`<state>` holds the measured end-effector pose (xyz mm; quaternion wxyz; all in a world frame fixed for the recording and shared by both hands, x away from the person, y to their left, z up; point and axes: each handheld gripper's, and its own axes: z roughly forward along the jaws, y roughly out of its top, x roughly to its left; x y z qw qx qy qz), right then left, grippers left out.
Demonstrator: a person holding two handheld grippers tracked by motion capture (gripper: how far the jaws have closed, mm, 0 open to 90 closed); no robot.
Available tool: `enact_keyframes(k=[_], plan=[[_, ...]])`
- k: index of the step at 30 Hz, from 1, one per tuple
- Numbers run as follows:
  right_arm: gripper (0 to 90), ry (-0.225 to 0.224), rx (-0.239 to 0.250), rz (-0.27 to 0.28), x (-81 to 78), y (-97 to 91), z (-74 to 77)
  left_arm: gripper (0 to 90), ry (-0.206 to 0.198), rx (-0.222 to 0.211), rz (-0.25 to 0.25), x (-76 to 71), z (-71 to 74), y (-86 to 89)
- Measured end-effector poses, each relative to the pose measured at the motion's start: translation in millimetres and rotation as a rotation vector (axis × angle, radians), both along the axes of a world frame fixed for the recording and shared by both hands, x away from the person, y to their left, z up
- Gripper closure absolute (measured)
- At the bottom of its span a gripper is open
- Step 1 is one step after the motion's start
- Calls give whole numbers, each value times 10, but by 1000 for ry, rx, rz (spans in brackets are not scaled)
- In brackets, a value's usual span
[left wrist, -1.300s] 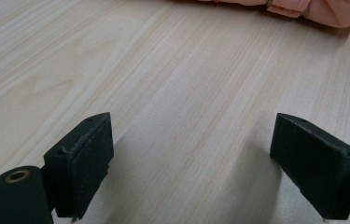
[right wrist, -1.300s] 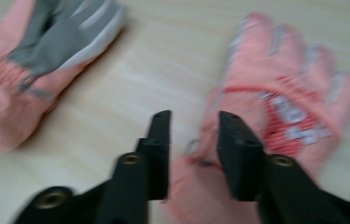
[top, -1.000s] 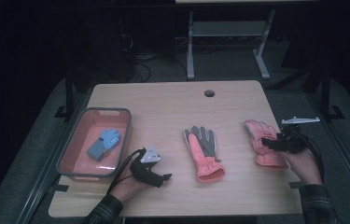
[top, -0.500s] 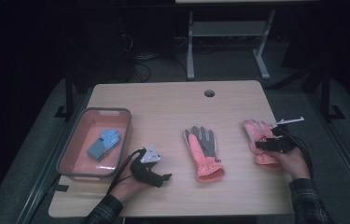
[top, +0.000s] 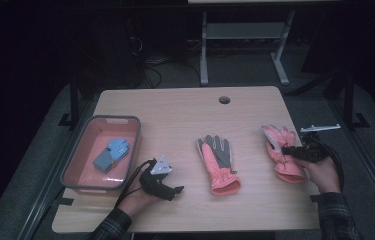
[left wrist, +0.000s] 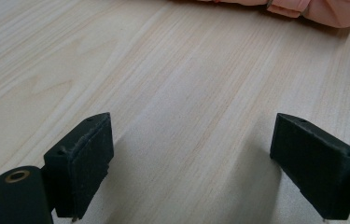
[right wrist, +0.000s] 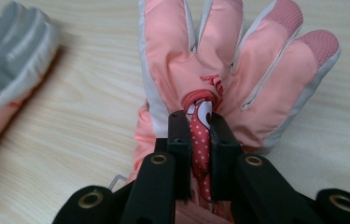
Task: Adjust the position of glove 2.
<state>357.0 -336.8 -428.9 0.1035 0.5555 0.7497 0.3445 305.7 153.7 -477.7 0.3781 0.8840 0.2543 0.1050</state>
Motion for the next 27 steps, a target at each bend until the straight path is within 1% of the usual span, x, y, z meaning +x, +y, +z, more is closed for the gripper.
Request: enact_keyframes(k=[3, 4, 5, 6, 7, 8, 10, 15, 17, 18, 19, 20, 23, 27], plan=[[824, -12, 30, 14, -33, 54, 109, 128, 0, 0, 0, 0, 0, 0], [824, -12, 30, 14, -33, 54, 109, 128, 0, 0, 0, 0, 0, 0], [823, -21, 45, 30, -54, 107, 185, 128, 0, 0, 0, 0, 0, 0], [823, -23, 48, 40, -65, 141, 223, 128, 0, 0, 0, 0, 0, 0], [823, -23, 48, 40, -65, 141, 223, 128, 0, 0, 0, 0, 0, 0], [823, -37, 44, 64, -81, 228, 288, 128, 0, 0, -1, 1, 0, 0], [823, -44, 43, 84, -92, 323, 344, 128, 0, -1, 0, 0, 0, 0], [823, -42, 78, 128, -110, 544, 440, 128, -2, 5, -3, 4, 3, 3], [823, -42, 73, 145, -124, 645, 483, 128, 3, -3, 1, -1, 1, -2], [823, -48, 83, 161, -132, 712, 506, 128, 0, -2, 1, 1, -1, -1], [823, -48, 83, 161, -132, 712, 506, 128, 0, -2, 1, 1, -1, -1], [823, -48, 82, 167, -139, 752, 524, 128, -4, 9, -6, 7, 4, 5], [822, -65, 90, 197, -163, 928, 596, 128, -2, 3, -3, 4, 3, 2], [821, -69, 90, 221, -188, 1132, 645, 128, -1, 0, 0, 4, 2, 0]])
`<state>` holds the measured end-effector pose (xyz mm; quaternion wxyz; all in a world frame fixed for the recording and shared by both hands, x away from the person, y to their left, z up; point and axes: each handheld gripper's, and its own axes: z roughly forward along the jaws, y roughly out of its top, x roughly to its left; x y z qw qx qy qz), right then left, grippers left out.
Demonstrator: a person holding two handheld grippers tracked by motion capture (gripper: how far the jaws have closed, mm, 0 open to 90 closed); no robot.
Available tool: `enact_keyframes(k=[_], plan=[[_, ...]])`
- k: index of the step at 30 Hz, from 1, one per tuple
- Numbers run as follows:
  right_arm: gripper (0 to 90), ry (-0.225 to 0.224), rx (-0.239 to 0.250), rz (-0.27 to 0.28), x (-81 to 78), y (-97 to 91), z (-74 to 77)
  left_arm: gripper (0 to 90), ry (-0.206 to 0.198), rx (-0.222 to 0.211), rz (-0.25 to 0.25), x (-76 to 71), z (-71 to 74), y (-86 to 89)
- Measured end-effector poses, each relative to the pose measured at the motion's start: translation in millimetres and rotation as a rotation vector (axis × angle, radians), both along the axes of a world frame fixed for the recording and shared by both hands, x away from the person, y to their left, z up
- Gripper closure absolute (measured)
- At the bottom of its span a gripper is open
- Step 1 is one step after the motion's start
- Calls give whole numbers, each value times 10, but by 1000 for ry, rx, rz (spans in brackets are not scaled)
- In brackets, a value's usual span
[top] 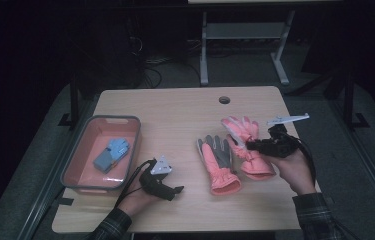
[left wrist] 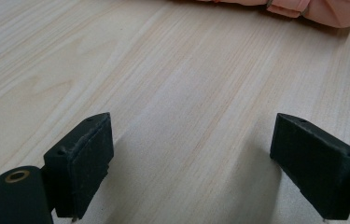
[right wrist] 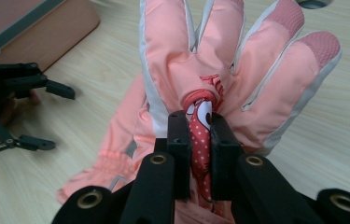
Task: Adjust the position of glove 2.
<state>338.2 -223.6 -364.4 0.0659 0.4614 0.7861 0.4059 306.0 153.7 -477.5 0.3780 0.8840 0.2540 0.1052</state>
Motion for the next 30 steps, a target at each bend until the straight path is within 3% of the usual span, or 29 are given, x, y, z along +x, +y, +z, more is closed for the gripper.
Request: enact_keyframes(k=[9, 14, 16, 19, 22, 30], plan=[[818, 9, 11, 22, 0, 383, -19, 128, -2, 0, -1, 2, -2, 0], [815, 26, -5, 32, 28, 619, -109, 128, -1, 0, 0, 1, -1, 0], [813, 28, -35, 35, 52, 700, -187, 128, -2, 0, 0, 0, -1, 0], [810, 40, -43, 31, 70, 737, -278, 128, -2, 13, -6, 4, 5, 6], [803, 61, -68, 36, 104, 784, -417, 128, -4, 0, -1, 2, -3, -1], [792, 83, -104, 36, 147, 869, -562, 128, -6, 4, -1, 5, -2, -3]])
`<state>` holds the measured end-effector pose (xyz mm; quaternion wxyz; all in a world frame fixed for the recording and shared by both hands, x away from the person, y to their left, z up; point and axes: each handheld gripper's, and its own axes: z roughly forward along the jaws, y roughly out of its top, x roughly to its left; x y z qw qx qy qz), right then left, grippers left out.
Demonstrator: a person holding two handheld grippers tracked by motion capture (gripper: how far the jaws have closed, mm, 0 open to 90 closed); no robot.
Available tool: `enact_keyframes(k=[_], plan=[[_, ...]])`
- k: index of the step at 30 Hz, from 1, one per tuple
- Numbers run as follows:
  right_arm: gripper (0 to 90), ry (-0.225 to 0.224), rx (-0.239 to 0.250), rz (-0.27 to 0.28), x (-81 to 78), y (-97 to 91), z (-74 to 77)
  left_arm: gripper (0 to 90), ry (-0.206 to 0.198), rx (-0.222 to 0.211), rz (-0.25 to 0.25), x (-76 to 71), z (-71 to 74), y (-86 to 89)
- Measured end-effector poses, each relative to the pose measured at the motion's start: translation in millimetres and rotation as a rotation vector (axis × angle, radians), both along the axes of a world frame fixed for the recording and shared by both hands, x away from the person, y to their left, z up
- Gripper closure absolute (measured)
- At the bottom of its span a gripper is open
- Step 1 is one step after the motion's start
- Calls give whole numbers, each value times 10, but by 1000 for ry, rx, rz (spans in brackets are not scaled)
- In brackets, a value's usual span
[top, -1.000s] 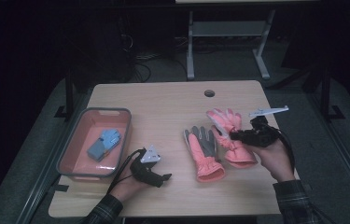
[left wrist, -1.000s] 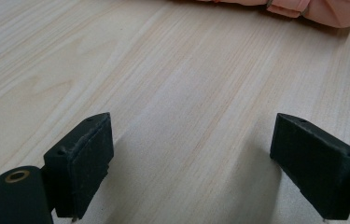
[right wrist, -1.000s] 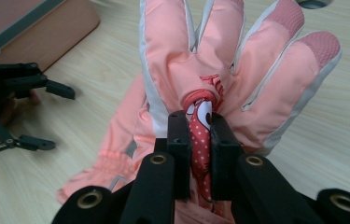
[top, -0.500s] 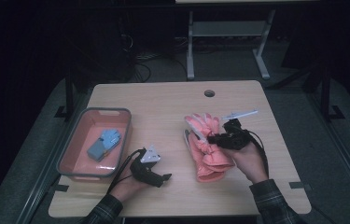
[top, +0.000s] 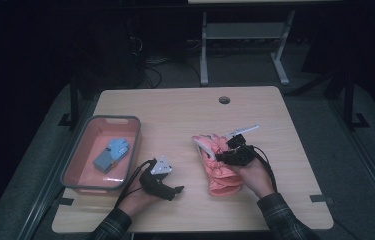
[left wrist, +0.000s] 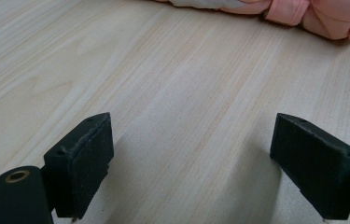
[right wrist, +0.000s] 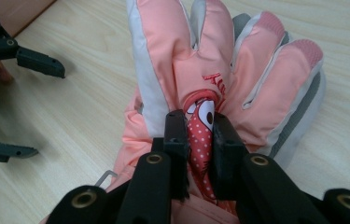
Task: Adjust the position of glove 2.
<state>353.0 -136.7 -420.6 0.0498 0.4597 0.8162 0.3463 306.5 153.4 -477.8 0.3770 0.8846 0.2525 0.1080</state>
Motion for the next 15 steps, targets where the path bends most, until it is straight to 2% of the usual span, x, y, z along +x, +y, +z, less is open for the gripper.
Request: enact_keyframes(k=[2, 4, 5, 10, 15], plan=[[760, 3, 7, 3, 1, -11, 13, 129, -1, 10, -1, 9, 10, -7], [717, 9, 37, 1, 2, -39, 36, 155, 21, 42, 25, 21, 61, -32], [698, 14, 47, 4, 8, -60, 53, 171, 18, 45, 31, 24, 78, -41], [569, -6, 68, 9, 16, -106, 119, 244, 28, -16, 29, 72, 217, -123], [482, -38, 67, 17, 2, -133, 177, 425, 28, -37, 2, 154, 322, -236]])
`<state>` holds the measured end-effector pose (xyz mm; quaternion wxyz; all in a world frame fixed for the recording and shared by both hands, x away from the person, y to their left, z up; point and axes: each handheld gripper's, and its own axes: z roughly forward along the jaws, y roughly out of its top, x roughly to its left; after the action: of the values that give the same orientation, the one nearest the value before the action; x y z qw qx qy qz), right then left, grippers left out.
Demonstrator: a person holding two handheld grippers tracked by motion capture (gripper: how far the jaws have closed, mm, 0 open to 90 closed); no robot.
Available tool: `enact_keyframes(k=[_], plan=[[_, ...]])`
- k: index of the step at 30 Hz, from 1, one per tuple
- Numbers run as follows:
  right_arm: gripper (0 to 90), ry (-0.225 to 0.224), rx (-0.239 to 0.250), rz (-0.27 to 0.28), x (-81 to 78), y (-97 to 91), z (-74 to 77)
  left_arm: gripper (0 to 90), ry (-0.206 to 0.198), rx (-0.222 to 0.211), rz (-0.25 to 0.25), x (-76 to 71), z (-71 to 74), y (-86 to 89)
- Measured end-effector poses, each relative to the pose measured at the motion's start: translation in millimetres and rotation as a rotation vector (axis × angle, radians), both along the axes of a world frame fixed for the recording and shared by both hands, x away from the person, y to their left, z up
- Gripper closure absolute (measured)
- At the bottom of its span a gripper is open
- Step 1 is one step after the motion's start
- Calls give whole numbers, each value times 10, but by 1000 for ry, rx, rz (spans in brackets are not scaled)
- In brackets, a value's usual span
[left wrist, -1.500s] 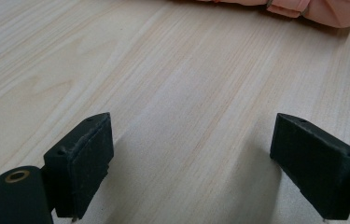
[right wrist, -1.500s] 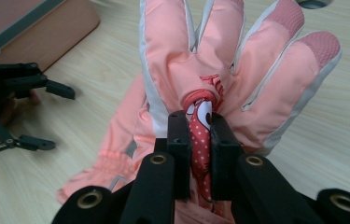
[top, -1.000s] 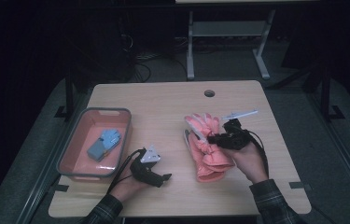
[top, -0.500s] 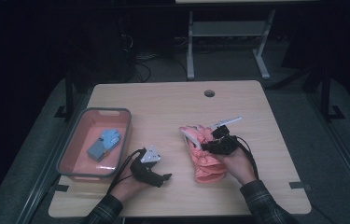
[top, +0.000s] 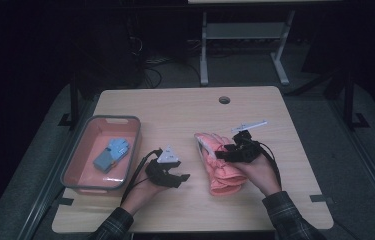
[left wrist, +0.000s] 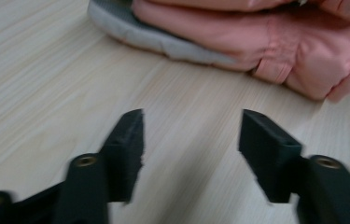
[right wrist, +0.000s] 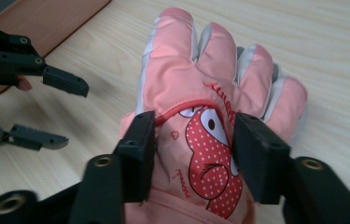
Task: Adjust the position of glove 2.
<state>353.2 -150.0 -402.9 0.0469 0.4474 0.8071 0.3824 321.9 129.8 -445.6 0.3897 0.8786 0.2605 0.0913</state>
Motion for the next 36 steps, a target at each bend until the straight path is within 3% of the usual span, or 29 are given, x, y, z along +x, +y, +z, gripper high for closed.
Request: enact_keyframes(k=[8, 10, 13, 19, 24, 27, 36], plan=[[451, -51, 39, 23, -23, -87, 112, 690, 5, -23, -13, 84, 117, -93], [510, -50, 58, 22, -35, -130, 156, 749, 6, -22, -12, 112, 153, -120], [664, -74, 47, 18, -33, -243, 198, 833, 19, -31, -12, 146, 175, -164], [890, -60, -52, 26, -16, -449, 69, 845, 28, -16, -16, 214, 147, -287], [900, -66, -92, 71, -75, -522, -79, 840, 49, -14, -14, 249, 88, -402], [900, -47, -114, 106, -101, -504, -130, 832, 58, -3, -25, 256, 57, -452], [893, -26, -94, 174, -174, -360, -162, 825, 78, 13, -26, 263, 31, -422]])
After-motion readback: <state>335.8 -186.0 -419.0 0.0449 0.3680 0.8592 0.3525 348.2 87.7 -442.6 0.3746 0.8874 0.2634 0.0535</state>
